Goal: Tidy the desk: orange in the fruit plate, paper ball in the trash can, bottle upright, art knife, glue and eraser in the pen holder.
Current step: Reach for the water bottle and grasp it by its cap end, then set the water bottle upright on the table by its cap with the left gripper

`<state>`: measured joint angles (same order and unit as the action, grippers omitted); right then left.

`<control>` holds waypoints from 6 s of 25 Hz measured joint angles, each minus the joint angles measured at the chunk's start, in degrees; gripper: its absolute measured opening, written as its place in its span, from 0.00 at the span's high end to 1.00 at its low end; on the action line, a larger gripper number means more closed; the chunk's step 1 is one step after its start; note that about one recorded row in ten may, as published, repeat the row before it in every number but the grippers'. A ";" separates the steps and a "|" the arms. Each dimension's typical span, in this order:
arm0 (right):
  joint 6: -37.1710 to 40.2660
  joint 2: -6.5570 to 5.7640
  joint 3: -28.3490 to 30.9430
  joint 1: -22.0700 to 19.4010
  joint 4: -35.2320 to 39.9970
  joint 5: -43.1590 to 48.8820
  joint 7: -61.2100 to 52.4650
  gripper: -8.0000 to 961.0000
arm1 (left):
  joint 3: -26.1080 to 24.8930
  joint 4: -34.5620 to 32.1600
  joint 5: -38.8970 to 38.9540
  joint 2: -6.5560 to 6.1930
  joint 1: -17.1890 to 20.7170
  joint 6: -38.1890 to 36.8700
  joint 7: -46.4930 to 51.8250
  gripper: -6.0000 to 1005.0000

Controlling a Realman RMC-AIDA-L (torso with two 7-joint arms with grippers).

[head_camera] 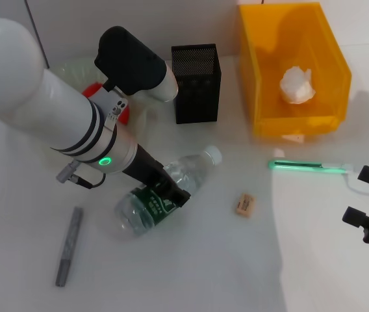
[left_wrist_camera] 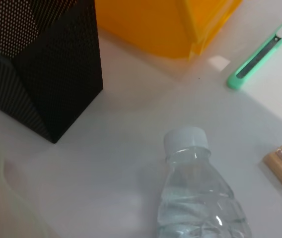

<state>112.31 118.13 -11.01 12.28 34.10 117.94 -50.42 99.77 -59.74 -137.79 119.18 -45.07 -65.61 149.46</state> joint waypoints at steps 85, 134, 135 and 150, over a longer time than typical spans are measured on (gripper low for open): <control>-1.05 0.44 0.35 5.04 -1.40 0.86 -1.93 0.21 | -4.24 -19.50 44.17 -0.62 37.56 14.97 -55.91 0.22; -1.14 0.78 -0.32 5.98 -1.49 1.24 -2.76 0.21 | -14.80 33.51 83.46 -0.35 25.08 0.18 -108.61 0.22; -1.14 0.78 -0.32 5.98 -1.49 1.24 -2.76 0.21 | -14.80 33.51 83.46 -0.35 25.08 0.18 -108.61 0.22; -1.05 0.84 -1.55 6.00 -2.09 1.24 -2.76 0.21 | -17.88 38.65 84.13 -0.12 24.08 -0.13 -111.14 0.22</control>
<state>111.26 118.97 -12.56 18.28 32.01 119.18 -53.17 81.89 -21.09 -53.66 119.06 -20.99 -65.74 38.32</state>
